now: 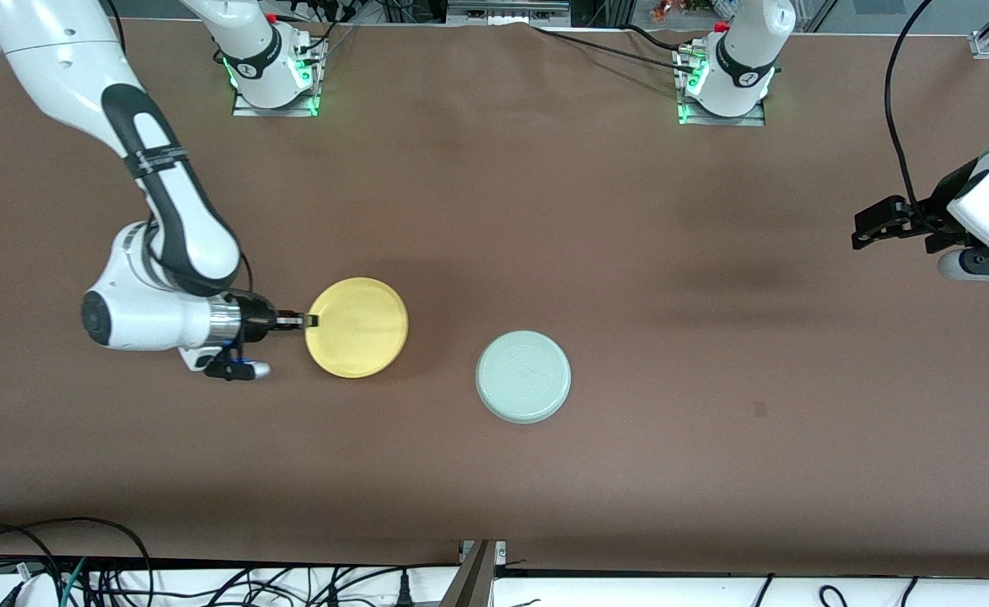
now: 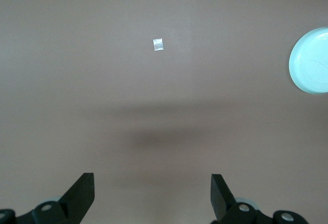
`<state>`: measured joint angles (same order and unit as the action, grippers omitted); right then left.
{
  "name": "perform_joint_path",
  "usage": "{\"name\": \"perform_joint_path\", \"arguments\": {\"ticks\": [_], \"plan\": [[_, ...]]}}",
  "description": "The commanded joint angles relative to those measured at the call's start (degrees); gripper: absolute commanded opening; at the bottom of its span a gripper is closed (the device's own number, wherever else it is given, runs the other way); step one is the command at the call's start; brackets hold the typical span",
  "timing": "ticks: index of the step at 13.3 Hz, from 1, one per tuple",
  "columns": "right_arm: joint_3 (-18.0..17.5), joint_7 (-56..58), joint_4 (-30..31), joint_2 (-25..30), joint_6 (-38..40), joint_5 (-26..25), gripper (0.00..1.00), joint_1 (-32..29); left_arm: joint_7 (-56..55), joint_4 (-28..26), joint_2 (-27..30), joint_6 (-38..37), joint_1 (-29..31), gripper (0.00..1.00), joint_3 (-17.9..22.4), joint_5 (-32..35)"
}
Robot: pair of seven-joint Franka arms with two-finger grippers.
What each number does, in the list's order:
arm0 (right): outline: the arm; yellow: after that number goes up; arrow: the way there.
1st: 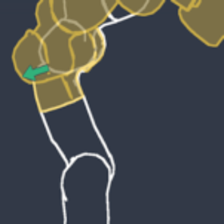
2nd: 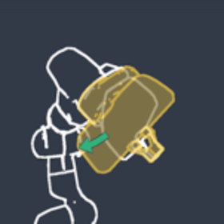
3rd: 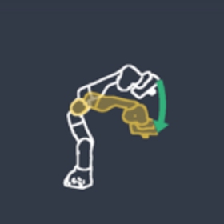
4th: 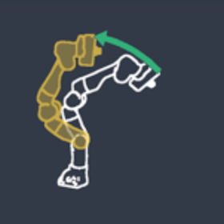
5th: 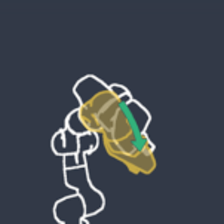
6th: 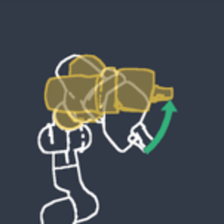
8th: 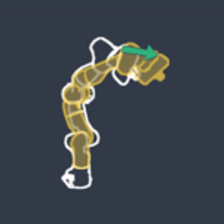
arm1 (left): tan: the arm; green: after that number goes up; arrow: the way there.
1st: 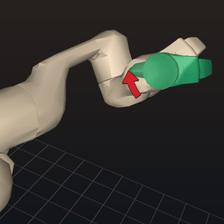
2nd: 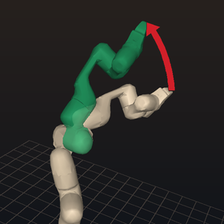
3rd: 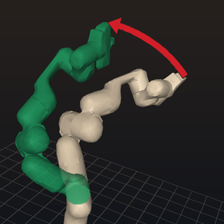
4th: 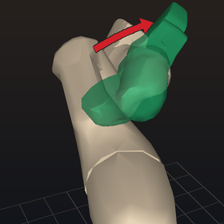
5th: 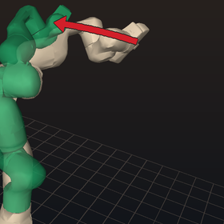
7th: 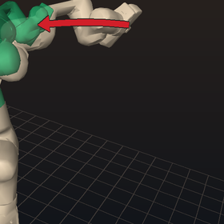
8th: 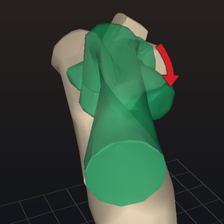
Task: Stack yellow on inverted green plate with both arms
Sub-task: 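Carry the yellow plate onto the inverted green plate with the right gripper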
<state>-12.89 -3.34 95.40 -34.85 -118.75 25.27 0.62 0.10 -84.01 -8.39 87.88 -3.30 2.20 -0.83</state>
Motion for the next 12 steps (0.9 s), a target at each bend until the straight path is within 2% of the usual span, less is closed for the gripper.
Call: {"name": "perform_joint_path", "arguments": {"ticks": [1, 3, 6, 8, 10, 12], "plan": [[-0.3, -11.2, -8.5, -4.4, -1.0, 1.0, 0.00, 6.3, 0.8, 1.8, -0.5, -0.6, 0.2, 1.00, 0.0, -1.1], [-0.5, -13.9, -13.4, -8.1, -5.4, 0.9, 0.00, 10.1, 0.8, 1.8, -0.5, -0.6, 0.2, 1.00, 0.0, -1.0], [-0.5, -15.4, -16.1, -12.2, -14.1, 1.0, 0.00, 14.7, 0.7, 1.8, -0.5, -0.6, 0.2, 1.00, 0.0, -1.1], [-0.6, -17.5, -20.1, -16.2, -20.0, 2.3, 0.00, 17.1, 0.7, 1.7, -0.5, -0.7, 0.2, 1.00, 0.0, -1.2], [-0.5, -21.3, -25.6, -20.4, -22.5, 3.3, 0.00, 20.0, 0.6, 1.8, -0.5, -0.7, 0.2, 1.00, 0.0, -1.1], [-0.5, -23.2, -27.1, -21.8, -22.9, 3.3, 0.00, 22.1, 0.7, 1.8, -0.5, -0.6, 0.2, 1.00, 0.0, -1.1]]}}
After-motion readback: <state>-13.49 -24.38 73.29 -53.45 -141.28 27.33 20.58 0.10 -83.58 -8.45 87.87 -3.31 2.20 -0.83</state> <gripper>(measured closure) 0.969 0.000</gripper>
